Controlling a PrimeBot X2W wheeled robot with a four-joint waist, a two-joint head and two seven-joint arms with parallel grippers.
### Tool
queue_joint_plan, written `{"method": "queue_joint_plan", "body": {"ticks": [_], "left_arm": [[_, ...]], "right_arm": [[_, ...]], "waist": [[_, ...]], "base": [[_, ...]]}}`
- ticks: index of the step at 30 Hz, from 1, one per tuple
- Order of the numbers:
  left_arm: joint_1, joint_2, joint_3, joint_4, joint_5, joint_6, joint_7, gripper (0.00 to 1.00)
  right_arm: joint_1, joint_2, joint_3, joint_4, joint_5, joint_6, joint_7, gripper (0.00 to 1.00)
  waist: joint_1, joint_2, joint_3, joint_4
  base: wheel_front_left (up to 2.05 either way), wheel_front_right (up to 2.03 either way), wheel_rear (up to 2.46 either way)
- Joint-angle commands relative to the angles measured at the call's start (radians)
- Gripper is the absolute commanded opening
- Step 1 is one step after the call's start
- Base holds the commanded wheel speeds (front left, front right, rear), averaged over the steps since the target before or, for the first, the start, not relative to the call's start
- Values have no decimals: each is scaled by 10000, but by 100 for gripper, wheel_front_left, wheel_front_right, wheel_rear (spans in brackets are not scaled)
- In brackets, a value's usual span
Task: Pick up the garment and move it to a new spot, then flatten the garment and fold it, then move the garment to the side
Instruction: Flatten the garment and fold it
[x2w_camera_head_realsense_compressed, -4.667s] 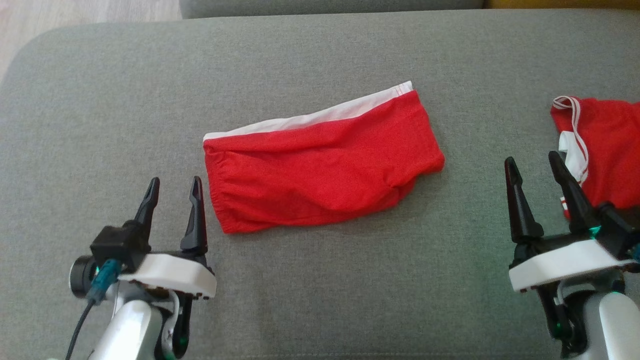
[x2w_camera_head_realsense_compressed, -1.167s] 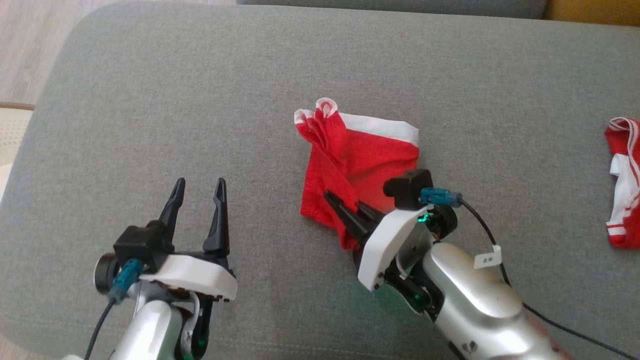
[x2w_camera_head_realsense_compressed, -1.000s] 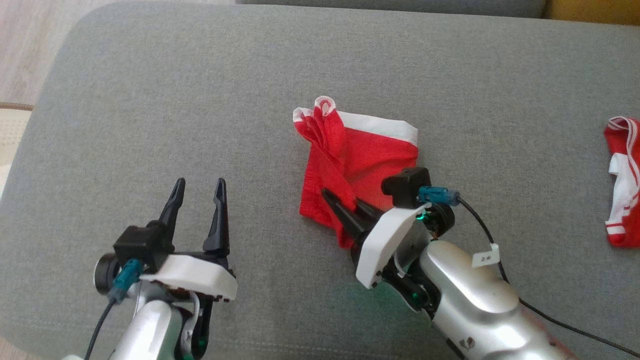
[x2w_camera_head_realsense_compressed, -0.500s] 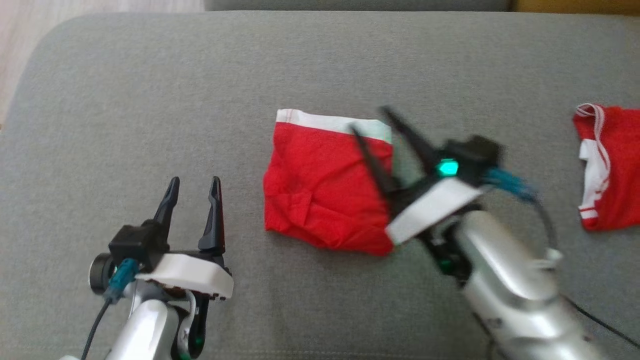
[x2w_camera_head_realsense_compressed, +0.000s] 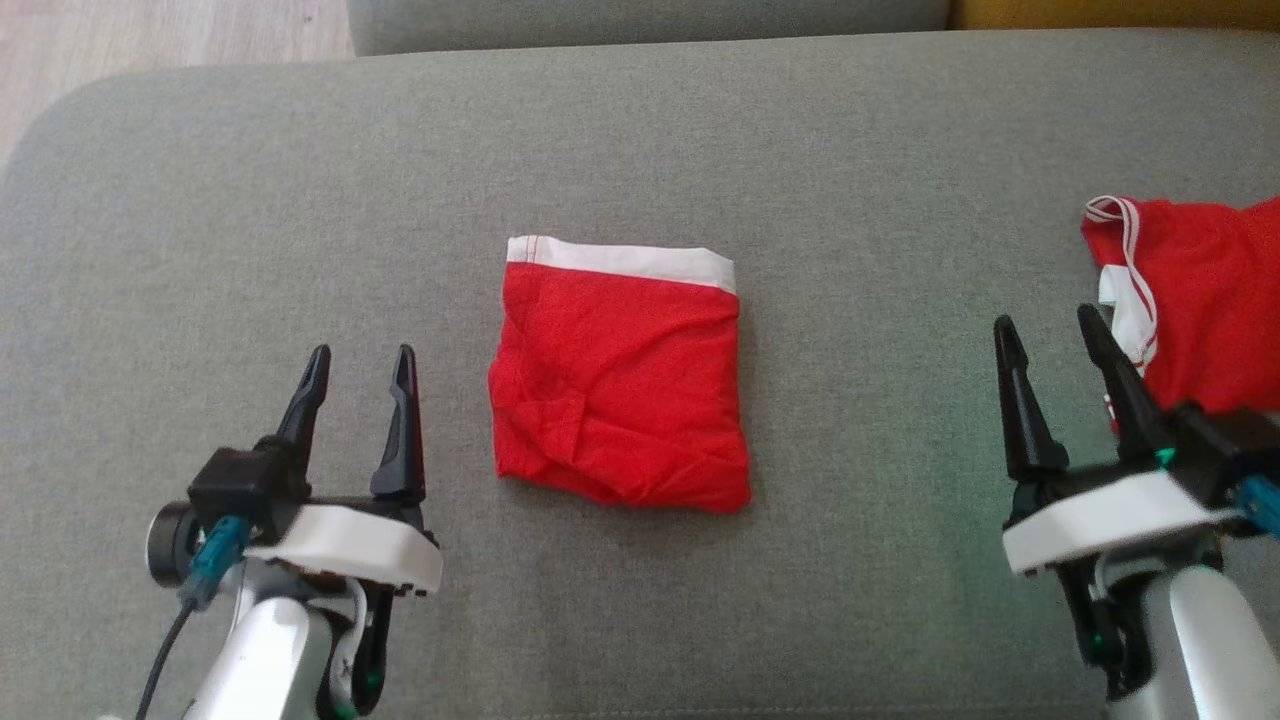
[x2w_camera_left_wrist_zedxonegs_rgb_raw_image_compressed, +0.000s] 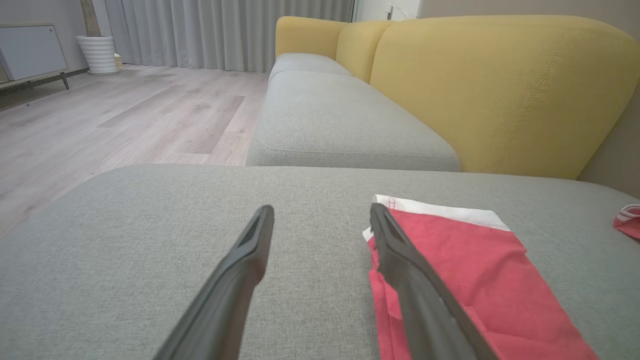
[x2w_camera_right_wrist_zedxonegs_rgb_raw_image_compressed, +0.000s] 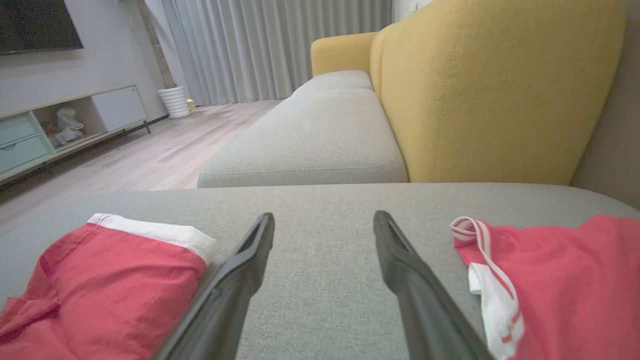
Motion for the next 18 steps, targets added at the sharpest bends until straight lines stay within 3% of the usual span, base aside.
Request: {"method": "queue_joint_plan", "body": {"ticks": [1,8,18], "left_arm": [[-128,285,384,-376,80,120,23,100],[-61,362,380,-384,20,152,75,100],[-93,408,318,-317,-65,137,89,100]], "right_arm": [[63,79,96,-674,-136,65,140,100],[736,331,-206,-1657,-398,65,626,100],[873,470,-229,-1942,-419,65,835,100]], "waist": [[0,0,-20,-16],[0,0,-82,-55],[0,0,-83,-25]], "base": [[0,0,0],[0,0,0],[0,0,0]]}}
